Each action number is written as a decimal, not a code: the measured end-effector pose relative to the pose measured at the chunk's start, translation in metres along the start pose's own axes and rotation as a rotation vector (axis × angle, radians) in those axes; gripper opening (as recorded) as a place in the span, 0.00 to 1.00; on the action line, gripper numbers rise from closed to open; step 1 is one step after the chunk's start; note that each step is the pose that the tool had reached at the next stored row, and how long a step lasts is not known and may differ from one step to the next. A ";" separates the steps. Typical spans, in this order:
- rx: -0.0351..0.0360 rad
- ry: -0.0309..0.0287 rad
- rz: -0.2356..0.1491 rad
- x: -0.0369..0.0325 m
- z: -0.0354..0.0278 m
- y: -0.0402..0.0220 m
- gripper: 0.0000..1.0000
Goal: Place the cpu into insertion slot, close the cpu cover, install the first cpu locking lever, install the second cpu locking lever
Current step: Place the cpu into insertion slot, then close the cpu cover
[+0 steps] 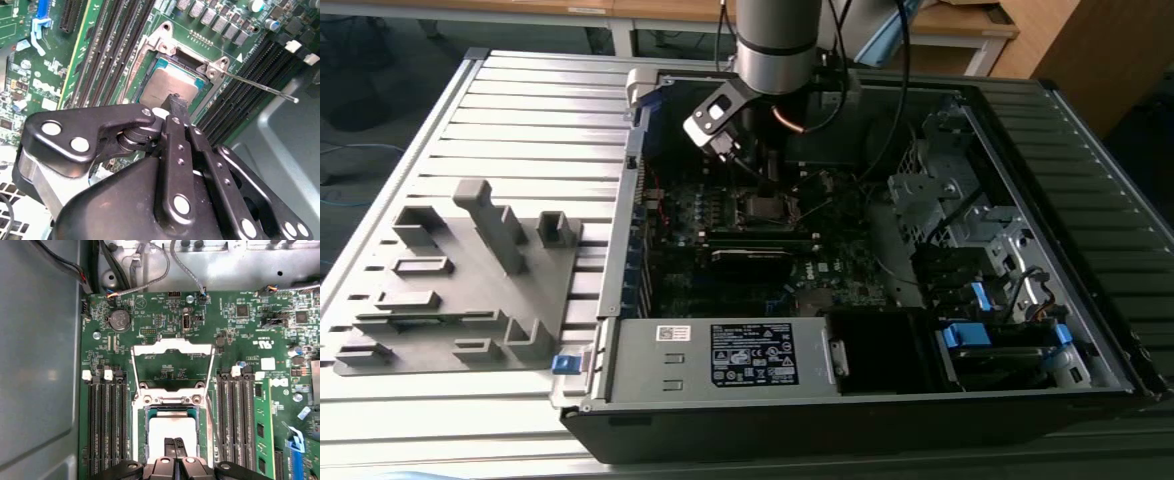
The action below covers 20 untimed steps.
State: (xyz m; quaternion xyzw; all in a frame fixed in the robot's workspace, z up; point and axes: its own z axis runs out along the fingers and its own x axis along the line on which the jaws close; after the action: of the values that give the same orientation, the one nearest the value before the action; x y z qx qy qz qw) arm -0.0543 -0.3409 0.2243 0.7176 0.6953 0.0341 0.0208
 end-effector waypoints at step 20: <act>0.0001 -0.0002 0.000 0.0004 -0.0212 0.0016 0.11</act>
State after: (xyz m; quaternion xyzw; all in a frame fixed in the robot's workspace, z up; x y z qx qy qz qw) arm -0.0544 -0.3409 0.2456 0.7176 0.6953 0.0340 0.0208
